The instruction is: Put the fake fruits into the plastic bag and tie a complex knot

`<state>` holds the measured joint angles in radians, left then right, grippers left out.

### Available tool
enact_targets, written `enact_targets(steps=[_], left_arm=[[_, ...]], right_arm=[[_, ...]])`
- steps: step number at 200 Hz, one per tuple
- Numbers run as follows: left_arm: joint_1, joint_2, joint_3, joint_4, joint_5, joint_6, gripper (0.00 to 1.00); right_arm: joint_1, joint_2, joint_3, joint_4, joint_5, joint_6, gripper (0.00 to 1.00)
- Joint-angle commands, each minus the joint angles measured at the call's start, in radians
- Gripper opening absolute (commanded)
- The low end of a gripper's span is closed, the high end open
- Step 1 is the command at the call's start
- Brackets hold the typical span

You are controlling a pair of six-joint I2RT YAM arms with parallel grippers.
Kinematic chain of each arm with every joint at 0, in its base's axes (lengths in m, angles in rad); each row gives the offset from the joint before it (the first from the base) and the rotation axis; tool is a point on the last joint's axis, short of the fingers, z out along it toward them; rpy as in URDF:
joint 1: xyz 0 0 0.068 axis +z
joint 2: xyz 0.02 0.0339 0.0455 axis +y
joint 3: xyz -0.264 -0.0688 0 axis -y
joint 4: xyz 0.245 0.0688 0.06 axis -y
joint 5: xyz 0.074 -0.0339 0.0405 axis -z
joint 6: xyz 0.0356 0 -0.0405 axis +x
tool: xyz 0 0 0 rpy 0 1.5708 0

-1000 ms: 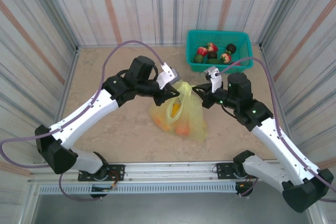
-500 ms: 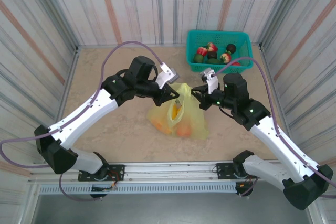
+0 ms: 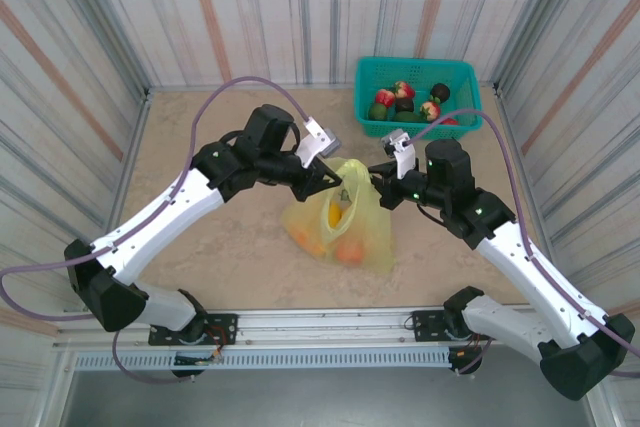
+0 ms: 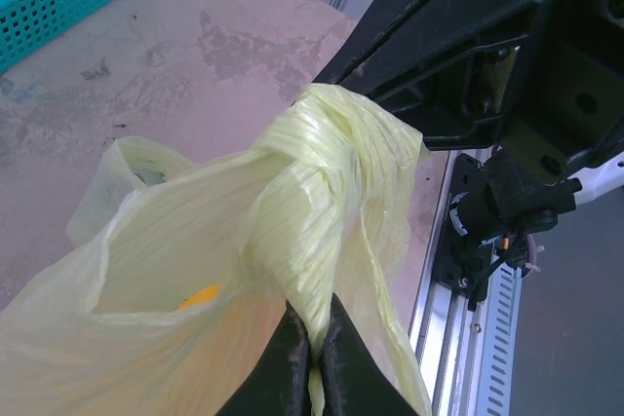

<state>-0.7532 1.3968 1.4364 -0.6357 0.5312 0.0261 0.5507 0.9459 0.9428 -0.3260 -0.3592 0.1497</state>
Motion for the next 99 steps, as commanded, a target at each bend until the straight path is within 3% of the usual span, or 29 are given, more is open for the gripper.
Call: enact_targets(steps=[1,52,99], left_arm=[[-0.005,-0.015,0.04,-0.026,0.019,0.019,0.07],[-0.004,-0.025,0.058,-0.08,0.03,-0.036,0.06],[-0.003,0.02,0.113,-0.155,0.105,-0.289,0.06]], right_arm=[[0.008,-0.006,0.008,-0.002,0.016,0.018,0.0],[0.0,-0.013,0.038,-0.043,0.052,-0.035,0.0],[0.003,-0.002,0.079,-0.071,0.054,-0.078,0.0]])
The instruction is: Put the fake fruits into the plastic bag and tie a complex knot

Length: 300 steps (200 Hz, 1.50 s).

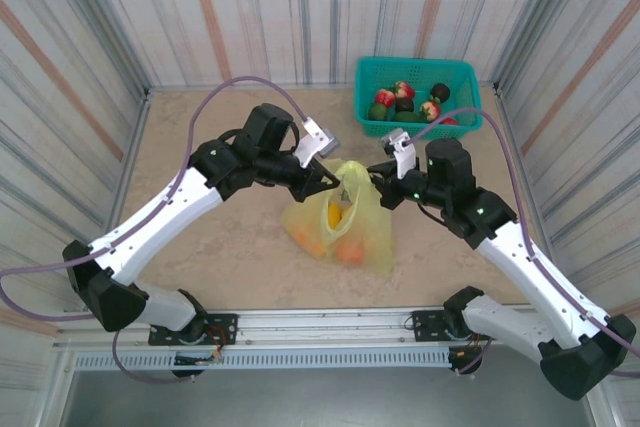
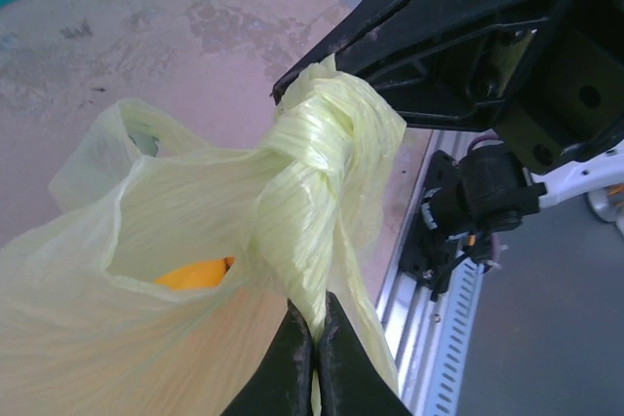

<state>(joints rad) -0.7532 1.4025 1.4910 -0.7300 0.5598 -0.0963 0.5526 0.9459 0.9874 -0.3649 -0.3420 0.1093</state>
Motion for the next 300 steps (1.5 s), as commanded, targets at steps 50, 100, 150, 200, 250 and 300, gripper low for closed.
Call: enact_targets(steps=[50,100,150,200,250,300], left_arm=[[0.013,0.104,0.131,-0.11,0.133,-0.364,0.06],[0.032,0.118,0.143,-0.107,0.165,-0.438,0.09],[0.034,0.129,0.143,-0.108,0.189,-0.465,0.13],[0.034,0.13,0.15,-0.132,0.197,-0.467,0.09],[0.045,0.147,0.232,-0.168,0.226,-0.475,0.03],[0.083,0.159,0.351,-0.215,0.211,-0.408,0.0]], right_arm=[[0.019,0.015,0.03,-0.021,0.032,-0.02,0.0],[0.031,0.009,0.021,-0.016,0.034,0.0,0.0],[0.039,0.002,0.016,-0.016,0.038,0.003,0.0],[0.04,-0.002,0.01,-0.016,0.036,0.004,0.0],[0.04,-0.013,0.006,-0.019,0.057,-0.016,0.0],[0.013,-0.032,0.045,-0.029,0.115,-0.057,0.0]])
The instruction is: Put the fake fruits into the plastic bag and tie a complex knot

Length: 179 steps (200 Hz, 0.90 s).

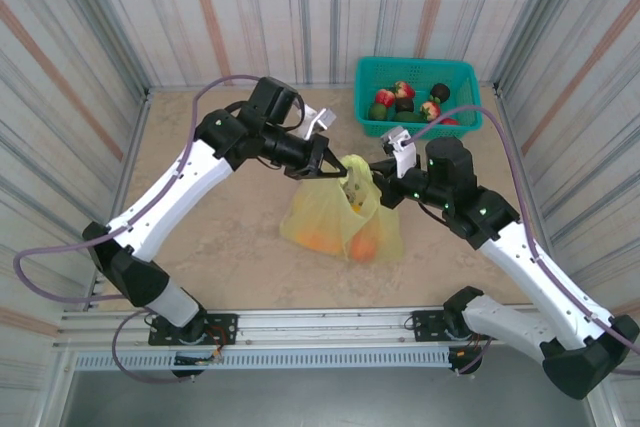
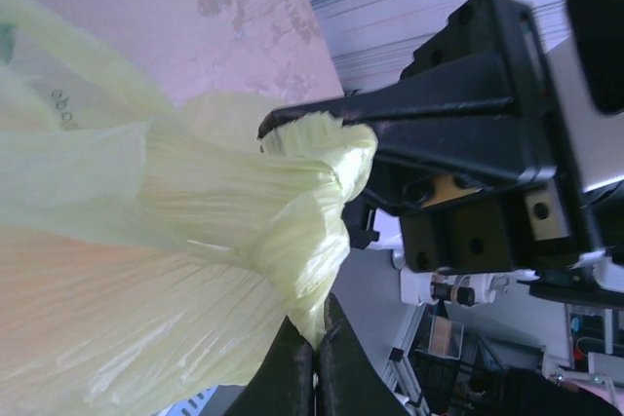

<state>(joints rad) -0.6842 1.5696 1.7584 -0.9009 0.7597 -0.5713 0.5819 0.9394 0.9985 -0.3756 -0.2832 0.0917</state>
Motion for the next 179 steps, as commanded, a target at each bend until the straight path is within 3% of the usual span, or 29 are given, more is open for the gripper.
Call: enact_targets(steps=[1,36,69,101,129,179], left_arm=[[0.015,-0.009,0.086,-0.045,0.008,0.075,0.0],[0.015,-0.057,0.065,-0.067,-0.081,0.255,0.0],[0.0,-0.133,-0.147,0.034,-0.098,0.287,0.0],[-0.012,-0.198,-0.384,0.233,0.042,0.222,0.0],[-0.006,-0.208,-0.534,0.417,0.199,0.132,0.01],[0.014,-0.188,-0.591,0.475,0.225,0.072,0.07]], right_arm=[[-0.018,-0.027,0.035,-0.018,0.058,-0.04,0.0],[-0.112,-0.061,0.035,-0.006,0.064,0.006,0.0],[-0.141,-0.067,-0.009,-0.015,0.063,0.026,0.0],[-0.114,-0.041,-0.06,0.004,-0.085,0.068,0.0],[-0.049,0.008,-0.084,0.012,-0.1,0.078,0.0],[0.041,0.125,-0.094,-0.002,-0.156,0.086,0.0]])
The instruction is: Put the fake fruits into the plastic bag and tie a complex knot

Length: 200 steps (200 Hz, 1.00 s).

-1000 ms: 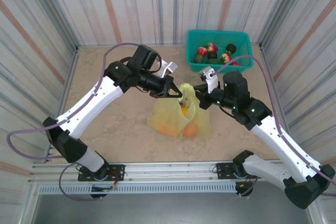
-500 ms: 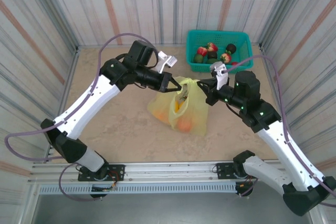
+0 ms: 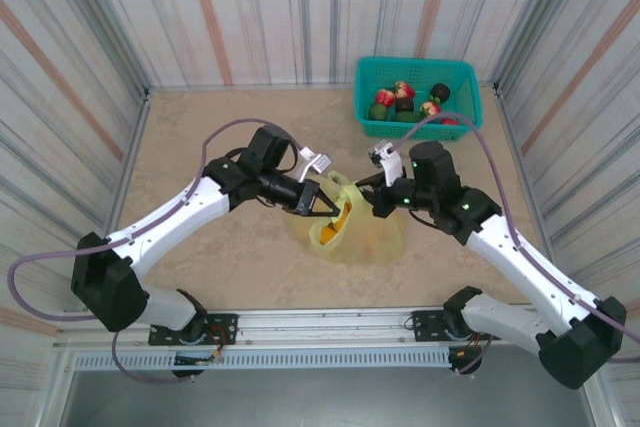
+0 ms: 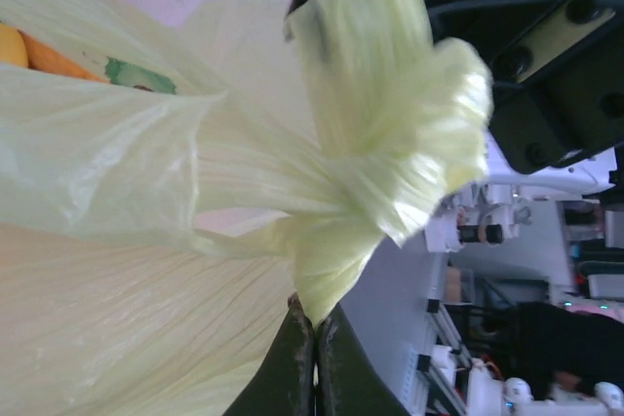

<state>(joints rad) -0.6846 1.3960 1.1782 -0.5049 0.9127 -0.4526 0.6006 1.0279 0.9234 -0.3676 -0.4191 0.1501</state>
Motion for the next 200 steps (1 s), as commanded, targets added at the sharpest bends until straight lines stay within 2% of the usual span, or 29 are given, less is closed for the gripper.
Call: enact_targets(steps=[1,25,44,56,66,84,104,129,166,180,200], left_arm=[[0.013,-0.015,-0.011,0.08,0.074,-0.047,0.08],[0.021,-0.031,-0.008,0.073,0.078,-0.054,0.1],[0.028,-0.046,-0.018,0.059,0.066,-0.072,0.19],[0.031,-0.052,-0.016,0.033,0.062,-0.075,0.2],[0.031,-0.058,-0.005,-0.007,0.055,-0.065,0.21],[0.033,-0.072,0.031,-0.102,0.02,-0.028,0.32],[0.044,-0.085,0.101,-0.236,-0.062,0.019,0.39],[0.063,-0.103,0.195,-0.37,-0.148,0.033,0.38],[0.055,-0.16,0.239,-0.406,-0.098,-0.023,0.31],[0.018,-0.188,0.218,-0.405,-0.116,-0.05,0.32],[-0.088,-0.226,0.159,-0.376,-0.197,-0.084,0.37]], right_arm=[[0.024,0.039,-0.018,-0.011,-0.021,0.028,0.0],[0.029,0.056,-0.026,-0.008,-0.035,0.041,0.0],[0.033,0.064,-0.032,0.004,-0.057,0.053,0.0],[0.032,0.069,-0.037,0.016,-0.078,0.067,0.0],[0.034,0.075,-0.038,0.02,-0.102,0.071,0.0],[0.033,0.085,-0.038,0.022,-0.137,0.075,0.0],[0.034,0.097,-0.035,0.022,-0.168,0.078,0.0],[0.034,0.108,-0.035,0.026,-0.198,0.086,0.0],[0.03,0.126,-0.034,0.038,-0.227,0.097,0.0],[0.027,0.126,-0.034,0.044,-0.232,0.098,0.0],[0.025,0.128,-0.03,0.044,-0.238,0.099,0.0]])
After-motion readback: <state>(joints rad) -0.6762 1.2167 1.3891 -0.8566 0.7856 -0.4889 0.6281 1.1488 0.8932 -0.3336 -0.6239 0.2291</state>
